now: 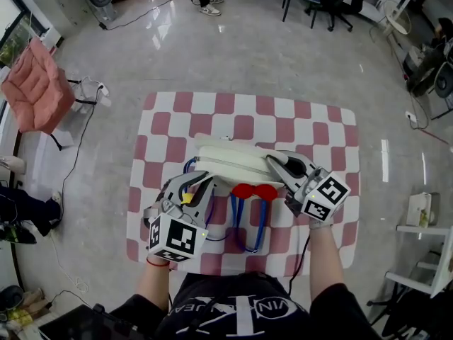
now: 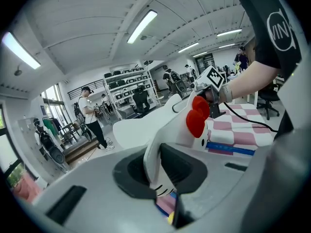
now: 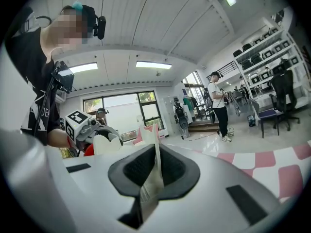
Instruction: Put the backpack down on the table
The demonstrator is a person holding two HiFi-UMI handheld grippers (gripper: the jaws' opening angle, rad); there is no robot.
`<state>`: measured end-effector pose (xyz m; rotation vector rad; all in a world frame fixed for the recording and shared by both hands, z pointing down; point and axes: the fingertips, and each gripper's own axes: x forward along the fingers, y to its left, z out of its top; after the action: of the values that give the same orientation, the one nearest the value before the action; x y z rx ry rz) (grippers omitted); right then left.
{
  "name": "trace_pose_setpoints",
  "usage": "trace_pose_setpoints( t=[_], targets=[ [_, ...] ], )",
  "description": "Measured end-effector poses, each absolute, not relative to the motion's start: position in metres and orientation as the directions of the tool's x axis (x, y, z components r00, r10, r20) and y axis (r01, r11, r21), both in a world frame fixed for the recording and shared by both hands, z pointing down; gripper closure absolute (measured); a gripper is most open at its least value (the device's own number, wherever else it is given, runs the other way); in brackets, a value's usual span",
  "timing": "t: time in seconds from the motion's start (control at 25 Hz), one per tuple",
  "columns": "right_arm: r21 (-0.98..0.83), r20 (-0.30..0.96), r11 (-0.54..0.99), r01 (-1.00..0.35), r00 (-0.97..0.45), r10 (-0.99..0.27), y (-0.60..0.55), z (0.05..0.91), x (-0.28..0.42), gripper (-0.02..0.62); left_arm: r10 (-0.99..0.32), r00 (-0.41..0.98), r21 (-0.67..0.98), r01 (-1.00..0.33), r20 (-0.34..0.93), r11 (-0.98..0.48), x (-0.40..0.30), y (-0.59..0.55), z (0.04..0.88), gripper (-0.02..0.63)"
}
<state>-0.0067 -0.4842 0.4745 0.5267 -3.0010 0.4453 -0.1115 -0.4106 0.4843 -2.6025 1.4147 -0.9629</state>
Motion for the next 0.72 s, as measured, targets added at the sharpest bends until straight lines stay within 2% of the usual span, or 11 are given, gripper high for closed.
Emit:
trace_pose_setpoints(
  t=[0.72],
  targets=[
    [-0.208, 0.176, 0.895, -0.394, -0.916, -0.361, -0.472, 0.473, -0.003, 0.574, -0.770, 0.359, -0.373, -0.716, 0.527, -0.590, -0.111, -0.396, 0.489, 0.559]
  ],
)
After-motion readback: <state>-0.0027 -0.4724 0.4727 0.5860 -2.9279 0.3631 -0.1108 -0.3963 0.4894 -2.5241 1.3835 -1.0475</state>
